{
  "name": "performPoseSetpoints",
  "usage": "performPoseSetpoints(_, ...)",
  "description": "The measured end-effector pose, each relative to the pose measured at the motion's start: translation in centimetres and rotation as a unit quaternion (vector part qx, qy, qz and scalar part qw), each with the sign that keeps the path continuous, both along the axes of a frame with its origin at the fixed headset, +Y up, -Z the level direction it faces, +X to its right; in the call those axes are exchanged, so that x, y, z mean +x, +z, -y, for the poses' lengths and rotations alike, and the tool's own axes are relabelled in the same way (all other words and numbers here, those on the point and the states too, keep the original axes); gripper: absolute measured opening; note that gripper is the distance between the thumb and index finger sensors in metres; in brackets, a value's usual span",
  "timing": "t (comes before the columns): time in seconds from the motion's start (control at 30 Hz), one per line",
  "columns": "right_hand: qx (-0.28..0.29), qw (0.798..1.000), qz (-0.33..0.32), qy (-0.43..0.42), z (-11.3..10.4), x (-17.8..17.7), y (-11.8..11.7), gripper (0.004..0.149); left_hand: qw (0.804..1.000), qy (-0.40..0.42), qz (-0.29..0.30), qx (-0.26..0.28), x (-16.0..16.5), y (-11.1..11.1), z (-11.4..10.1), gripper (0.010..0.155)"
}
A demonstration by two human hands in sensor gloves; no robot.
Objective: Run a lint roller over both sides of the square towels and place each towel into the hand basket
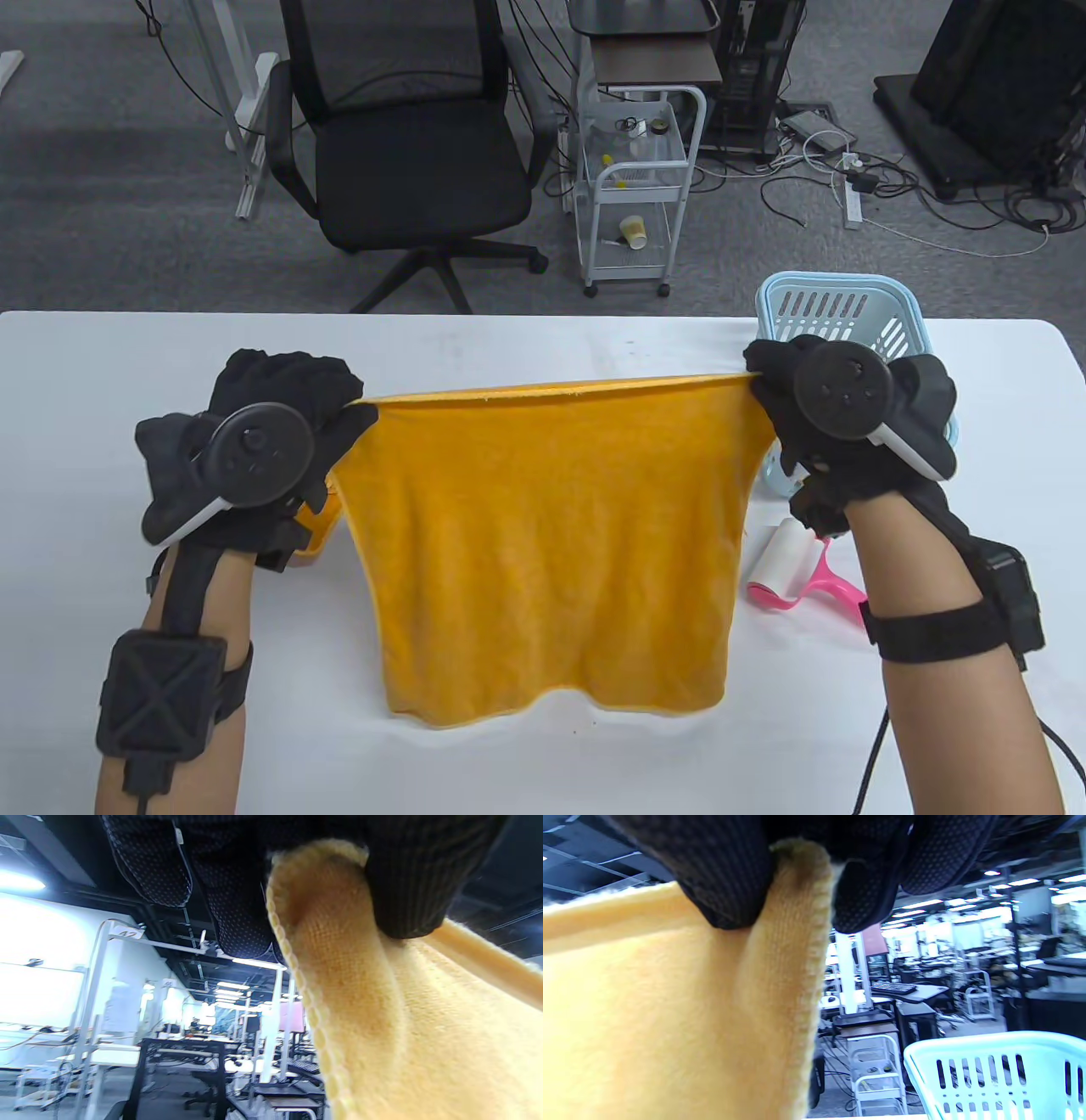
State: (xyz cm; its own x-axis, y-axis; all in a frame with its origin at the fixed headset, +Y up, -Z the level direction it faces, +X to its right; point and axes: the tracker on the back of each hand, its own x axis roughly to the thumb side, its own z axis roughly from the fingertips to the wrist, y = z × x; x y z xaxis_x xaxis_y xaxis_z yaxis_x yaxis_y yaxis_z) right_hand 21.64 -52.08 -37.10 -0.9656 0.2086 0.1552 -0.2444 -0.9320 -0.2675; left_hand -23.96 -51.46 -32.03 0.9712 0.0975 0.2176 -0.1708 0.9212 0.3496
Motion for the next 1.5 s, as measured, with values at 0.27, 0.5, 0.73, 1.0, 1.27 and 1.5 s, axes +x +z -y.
performPoseSetpoints(0.27,0.108,0.991,0.066,-0.048,-1.1,0.7,-2.1,0.041,0.995,-0.033,-0.037,0.084,1.4,-3.7,-0.6,0.037)
performPoseSetpoints(0.5,0.248,0.968,0.027,-0.036,-2.6,2.1,2.2,0.039,0.987,0.011,0.036,0.154,1.8,0.7,-2.8,0.037)
performPoseSetpoints(0.73,0.129,0.975,-0.094,0.153,6.9,0.4,5.6,0.04,0.989,-0.118,0.085,-0.007,2.8,3.7,9.9,0.037)
performPoseSetpoints(1.0,-0.04,0.917,-0.212,0.336,19.6,-4.2,9.7,0.041,0.938,-0.233,0.146,-0.21,5.6,5.7,22.8,0.038)
performPoseSetpoints(1.27,-0.192,0.876,-0.266,0.355,25.0,-3.7,12.7,0.046,0.895,-0.242,0.192,-0.322,6.1,8.2,25.8,0.044)
performPoseSetpoints(1.5,-0.15,0.944,-0.197,0.217,20.2,0.6,12.3,0.075,0.917,-0.154,0.149,-0.338,4.4,7.0,25.8,0.059)
